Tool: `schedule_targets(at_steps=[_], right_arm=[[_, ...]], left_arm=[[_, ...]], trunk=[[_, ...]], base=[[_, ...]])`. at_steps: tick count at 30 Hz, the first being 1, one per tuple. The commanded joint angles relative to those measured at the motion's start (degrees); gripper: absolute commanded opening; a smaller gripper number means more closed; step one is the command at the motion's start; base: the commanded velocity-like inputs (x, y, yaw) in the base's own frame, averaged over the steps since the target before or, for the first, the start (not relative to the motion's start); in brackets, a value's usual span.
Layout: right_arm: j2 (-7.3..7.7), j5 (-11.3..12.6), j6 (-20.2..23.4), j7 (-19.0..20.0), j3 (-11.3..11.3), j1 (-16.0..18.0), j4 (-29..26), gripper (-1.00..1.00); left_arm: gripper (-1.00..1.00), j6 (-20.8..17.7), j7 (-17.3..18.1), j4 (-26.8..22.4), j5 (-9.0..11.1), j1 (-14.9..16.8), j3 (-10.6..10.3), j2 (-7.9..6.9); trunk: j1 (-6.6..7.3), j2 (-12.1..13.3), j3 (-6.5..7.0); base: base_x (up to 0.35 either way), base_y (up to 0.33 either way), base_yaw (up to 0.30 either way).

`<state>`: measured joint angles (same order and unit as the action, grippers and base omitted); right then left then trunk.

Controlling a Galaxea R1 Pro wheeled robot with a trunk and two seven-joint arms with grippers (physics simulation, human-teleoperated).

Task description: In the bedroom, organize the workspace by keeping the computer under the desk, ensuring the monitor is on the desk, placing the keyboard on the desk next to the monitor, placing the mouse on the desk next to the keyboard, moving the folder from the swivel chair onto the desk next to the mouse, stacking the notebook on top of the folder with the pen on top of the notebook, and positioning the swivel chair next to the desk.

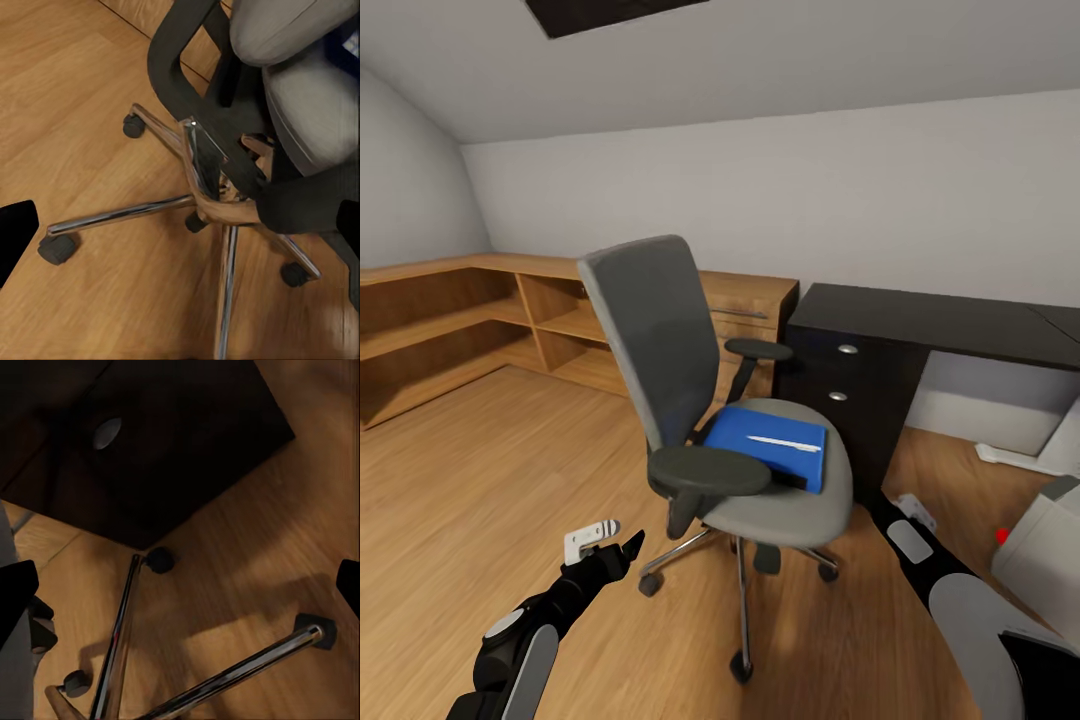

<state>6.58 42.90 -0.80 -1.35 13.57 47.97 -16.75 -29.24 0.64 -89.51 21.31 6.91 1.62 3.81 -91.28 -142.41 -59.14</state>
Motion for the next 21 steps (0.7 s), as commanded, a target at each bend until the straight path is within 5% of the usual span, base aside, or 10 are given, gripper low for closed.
schedule_targets(at_steps=[1,6,15,21], right_arm=[[-0.12,0.5,-0.16,-0.22,-0.25,0.04,-0.03,1.0],[0.17,0.56,-0.06,0.87,-0.16,0.0,-0.03,1.0],[0.66,0.57,0.09,14.42,-0.13,-0.15,0.11,1.0],[0.64,0.6,0.03,16.08,-0.13,-0.16,0.3,1.0]], left_arm=[[1.0,-0.38,0.07,-0.05,0.4,0.03,0.14,0.06],[1.0,-0.38,0.07,-0.05,0.4,0.03,0.14,0.06],[1.0,-0.38,0.0,-0.05,0.4,0.03,0.14,0.06],[1.0,-0.37,-0.02,-0.05,0.4,0.03,0.14,0.06]], trunk=[[0.04,-0.02,-0.05],[0.04,-0.02,-0.05],[0.04,-0.02,-0.05],[0.04,-0.02,-0.05]], base=[[-0.04,0.006,0.0],[-0.011,0.002,0.0],[0.0,0.0,0.0],[0.0,0.0,0.0]])
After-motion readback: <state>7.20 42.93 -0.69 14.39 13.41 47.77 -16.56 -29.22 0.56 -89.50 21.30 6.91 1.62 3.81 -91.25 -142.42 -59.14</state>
